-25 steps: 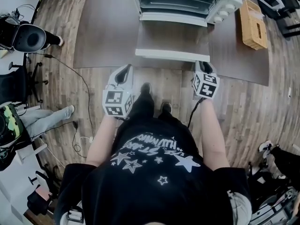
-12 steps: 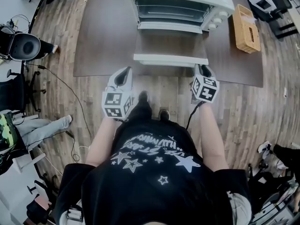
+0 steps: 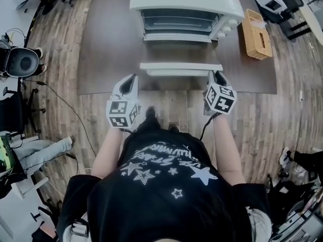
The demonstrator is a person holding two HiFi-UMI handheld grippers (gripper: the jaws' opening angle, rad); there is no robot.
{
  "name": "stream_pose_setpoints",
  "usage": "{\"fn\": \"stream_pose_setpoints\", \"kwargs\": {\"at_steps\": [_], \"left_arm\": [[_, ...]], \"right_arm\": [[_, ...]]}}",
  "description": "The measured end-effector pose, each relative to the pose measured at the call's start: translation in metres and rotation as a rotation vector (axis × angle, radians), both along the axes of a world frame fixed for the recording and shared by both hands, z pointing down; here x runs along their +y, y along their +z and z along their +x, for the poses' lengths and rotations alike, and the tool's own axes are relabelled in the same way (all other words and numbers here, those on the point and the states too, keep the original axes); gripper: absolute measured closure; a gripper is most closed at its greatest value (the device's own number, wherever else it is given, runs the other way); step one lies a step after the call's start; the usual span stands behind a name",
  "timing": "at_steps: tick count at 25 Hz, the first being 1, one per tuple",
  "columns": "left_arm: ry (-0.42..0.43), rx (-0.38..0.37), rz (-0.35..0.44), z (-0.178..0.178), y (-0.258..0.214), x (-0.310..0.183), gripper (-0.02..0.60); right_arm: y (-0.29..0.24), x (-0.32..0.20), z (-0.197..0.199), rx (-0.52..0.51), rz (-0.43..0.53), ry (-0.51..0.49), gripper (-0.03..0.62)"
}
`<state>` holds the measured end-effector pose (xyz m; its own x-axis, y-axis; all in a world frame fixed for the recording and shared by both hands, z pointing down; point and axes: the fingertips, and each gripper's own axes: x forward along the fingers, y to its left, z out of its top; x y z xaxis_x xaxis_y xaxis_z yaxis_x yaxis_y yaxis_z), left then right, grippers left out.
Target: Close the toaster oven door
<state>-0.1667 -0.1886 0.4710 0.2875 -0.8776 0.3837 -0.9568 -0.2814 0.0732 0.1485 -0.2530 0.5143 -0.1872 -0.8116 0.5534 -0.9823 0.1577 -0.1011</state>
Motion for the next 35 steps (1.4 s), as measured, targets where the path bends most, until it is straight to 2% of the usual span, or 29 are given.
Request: {"fn": "stream_pose_setpoints", "kwargs": {"at_steps": [12, 35], "left_arm": [[0.026, 0.036, 0.015, -0.012, -0.005, -0.032, 0.572], [0.082, 0.069, 0.055, -0.024, -0.017, -0.083, 0.572]], "right_arm": [[-0.037, -0.018, 0.001, -0.031, 0.058, 0.078, 0.517], [-0.086, -0.055, -0.002, -0.047, 0.19, 0.149, 0.517]]}}
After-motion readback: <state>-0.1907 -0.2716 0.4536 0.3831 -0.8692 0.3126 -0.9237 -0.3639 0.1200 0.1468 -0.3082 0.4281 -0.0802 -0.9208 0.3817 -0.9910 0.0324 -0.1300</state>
